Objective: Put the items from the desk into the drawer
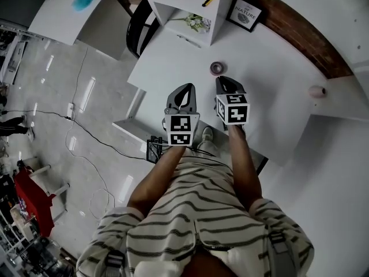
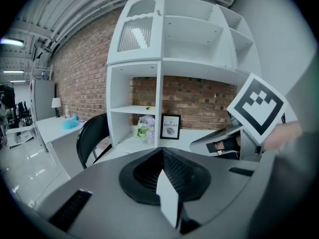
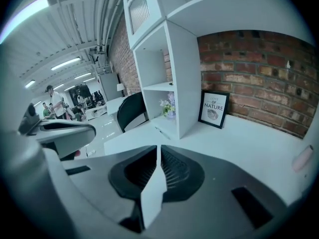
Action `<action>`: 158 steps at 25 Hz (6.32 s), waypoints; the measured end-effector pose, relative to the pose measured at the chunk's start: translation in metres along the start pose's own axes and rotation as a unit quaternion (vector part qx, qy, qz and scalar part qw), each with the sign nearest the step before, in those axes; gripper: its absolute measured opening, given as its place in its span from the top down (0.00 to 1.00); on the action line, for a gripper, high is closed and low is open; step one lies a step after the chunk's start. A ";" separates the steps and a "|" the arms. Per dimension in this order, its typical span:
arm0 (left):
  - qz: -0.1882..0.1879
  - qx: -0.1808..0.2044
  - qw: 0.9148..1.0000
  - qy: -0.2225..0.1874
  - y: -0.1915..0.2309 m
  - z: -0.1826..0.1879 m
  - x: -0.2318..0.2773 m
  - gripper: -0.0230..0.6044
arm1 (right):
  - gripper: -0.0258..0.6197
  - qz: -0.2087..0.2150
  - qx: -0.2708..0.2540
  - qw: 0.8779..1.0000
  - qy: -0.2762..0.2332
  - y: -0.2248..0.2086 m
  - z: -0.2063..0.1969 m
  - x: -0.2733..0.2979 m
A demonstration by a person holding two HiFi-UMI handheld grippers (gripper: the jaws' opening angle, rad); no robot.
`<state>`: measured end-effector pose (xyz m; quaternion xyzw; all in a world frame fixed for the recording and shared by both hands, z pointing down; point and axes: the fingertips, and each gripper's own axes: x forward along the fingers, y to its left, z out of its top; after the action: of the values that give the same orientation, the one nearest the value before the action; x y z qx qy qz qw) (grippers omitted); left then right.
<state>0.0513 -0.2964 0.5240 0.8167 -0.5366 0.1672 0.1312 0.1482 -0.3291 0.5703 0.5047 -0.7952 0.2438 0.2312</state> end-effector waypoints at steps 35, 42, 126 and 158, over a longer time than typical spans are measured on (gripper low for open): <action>-0.007 0.004 0.999 0.037 -0.012 -0.019 0.038 0.95 | 0.80 0.107 -0.422 0.867 0.244 -0.024 -0.082 0.128; -0.001 0.004 0.999 0.040 -0.008 -0.021 0.039 0.95 | 0.76 0.119 -0.488 0.818 0.282 -0.038 -0.102 0.145; 0.033 0.007 0.993 -0.115 0.003 0.098 -0.069 0.95 | 0.84 0.062 -0.024 0.976 -0.207 0.078 0.117 -0.090; 0.013 0.003 0.975 -0.221 -0.017 0.158 -0.122 0.96 | 0.84 0.013 -0.063 0.948 -0.312 0.094 0.145 -0.174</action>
<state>0.0428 -0.2502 0.3288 0.8267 -0.5625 -0.0140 0.0050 0.1116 -0.2644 0.3364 0.5293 -0.8480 0.0265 0.0001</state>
